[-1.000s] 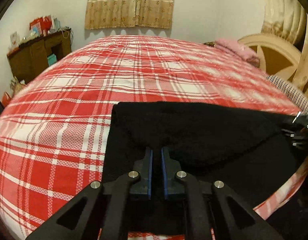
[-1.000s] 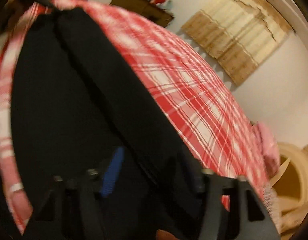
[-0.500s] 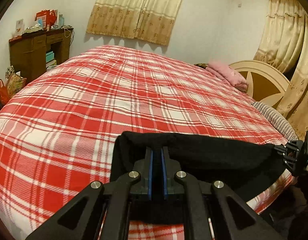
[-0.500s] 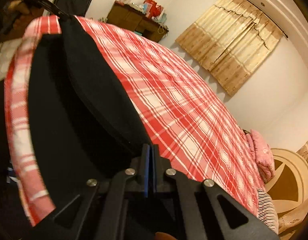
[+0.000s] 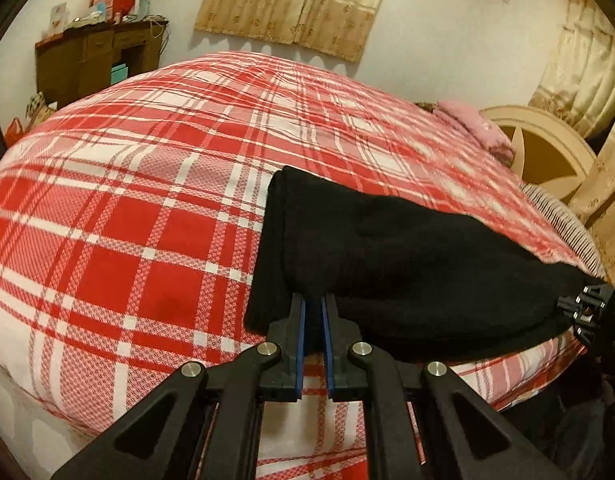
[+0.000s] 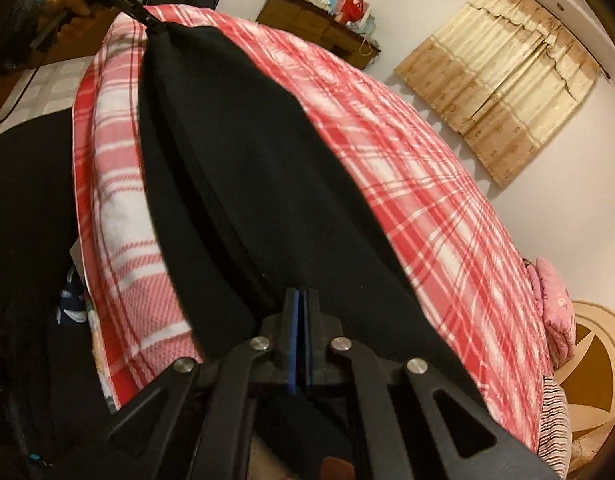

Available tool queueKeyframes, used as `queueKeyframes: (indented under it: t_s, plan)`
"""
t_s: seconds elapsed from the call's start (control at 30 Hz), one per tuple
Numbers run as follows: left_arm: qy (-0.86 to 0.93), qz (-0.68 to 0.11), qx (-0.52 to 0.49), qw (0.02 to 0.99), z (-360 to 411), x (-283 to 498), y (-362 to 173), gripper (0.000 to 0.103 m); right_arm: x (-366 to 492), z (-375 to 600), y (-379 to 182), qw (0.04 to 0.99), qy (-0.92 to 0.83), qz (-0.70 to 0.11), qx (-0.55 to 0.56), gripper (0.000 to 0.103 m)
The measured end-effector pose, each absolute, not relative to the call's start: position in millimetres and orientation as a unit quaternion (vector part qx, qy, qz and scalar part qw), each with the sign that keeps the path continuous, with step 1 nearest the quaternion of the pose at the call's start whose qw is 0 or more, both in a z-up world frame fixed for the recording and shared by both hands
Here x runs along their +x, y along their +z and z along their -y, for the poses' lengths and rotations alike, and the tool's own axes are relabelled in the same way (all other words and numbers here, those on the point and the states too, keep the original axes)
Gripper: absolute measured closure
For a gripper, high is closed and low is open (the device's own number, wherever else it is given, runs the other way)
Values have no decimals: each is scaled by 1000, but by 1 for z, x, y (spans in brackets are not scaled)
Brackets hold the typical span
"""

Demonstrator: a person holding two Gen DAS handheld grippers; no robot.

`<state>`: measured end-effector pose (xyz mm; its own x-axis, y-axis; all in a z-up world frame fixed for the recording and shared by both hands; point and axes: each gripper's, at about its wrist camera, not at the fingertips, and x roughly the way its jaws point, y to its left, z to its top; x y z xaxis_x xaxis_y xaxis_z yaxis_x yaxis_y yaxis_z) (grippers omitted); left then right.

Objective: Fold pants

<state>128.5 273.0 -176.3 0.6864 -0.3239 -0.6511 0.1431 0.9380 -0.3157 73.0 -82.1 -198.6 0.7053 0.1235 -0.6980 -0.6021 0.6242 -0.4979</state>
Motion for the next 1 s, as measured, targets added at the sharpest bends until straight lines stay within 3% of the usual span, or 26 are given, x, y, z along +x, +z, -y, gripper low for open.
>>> queueKeyframes:
  t_s: [1.0]
  plan:
    - [-116,-364,-151,912,-287,118,-173,96,48,79,-199,854,248,-335,-312,101]
